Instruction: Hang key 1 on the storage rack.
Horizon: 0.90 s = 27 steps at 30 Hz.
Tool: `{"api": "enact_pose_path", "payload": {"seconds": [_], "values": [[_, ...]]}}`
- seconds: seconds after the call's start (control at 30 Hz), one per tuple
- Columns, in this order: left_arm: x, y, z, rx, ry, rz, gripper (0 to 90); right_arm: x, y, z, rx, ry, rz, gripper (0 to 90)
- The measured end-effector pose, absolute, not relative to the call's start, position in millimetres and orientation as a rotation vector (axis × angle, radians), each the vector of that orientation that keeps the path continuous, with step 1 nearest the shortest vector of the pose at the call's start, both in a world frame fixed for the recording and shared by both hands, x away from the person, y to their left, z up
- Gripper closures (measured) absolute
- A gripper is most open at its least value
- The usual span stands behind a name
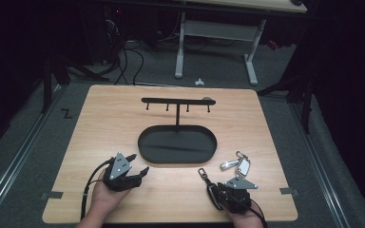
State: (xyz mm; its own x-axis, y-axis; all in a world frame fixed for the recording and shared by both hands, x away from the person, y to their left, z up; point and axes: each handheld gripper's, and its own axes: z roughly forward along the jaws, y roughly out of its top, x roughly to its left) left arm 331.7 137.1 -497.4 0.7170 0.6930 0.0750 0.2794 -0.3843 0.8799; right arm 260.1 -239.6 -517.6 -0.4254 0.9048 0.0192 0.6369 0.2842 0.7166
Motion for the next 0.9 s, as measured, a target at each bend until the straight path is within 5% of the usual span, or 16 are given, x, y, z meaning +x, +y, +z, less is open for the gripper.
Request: {"api": "enact_pose_path", "payload": {"seconds": [0.3, 0.53, 0.9], "values": [[335.0, 136.2, -498.5, 1.963, 0.756, 0.537, 33.9, 250.7, -245.3, -515.9, 1.424, 2.161, 0.944, 69.1], [337.3, 135.6, -499.8, 1.963, 0.762, 0.525, 33.9, 249.3, -250.0, -519.7, 1.403, 2.194, 0.917, 77.8], [333.2, 143.5, -500.5, 1.962, 0.772, 0.520, 35.5, 269.8, -243.9, -521.7, 1.339, 2.248, 0.968, 75.2]]}}
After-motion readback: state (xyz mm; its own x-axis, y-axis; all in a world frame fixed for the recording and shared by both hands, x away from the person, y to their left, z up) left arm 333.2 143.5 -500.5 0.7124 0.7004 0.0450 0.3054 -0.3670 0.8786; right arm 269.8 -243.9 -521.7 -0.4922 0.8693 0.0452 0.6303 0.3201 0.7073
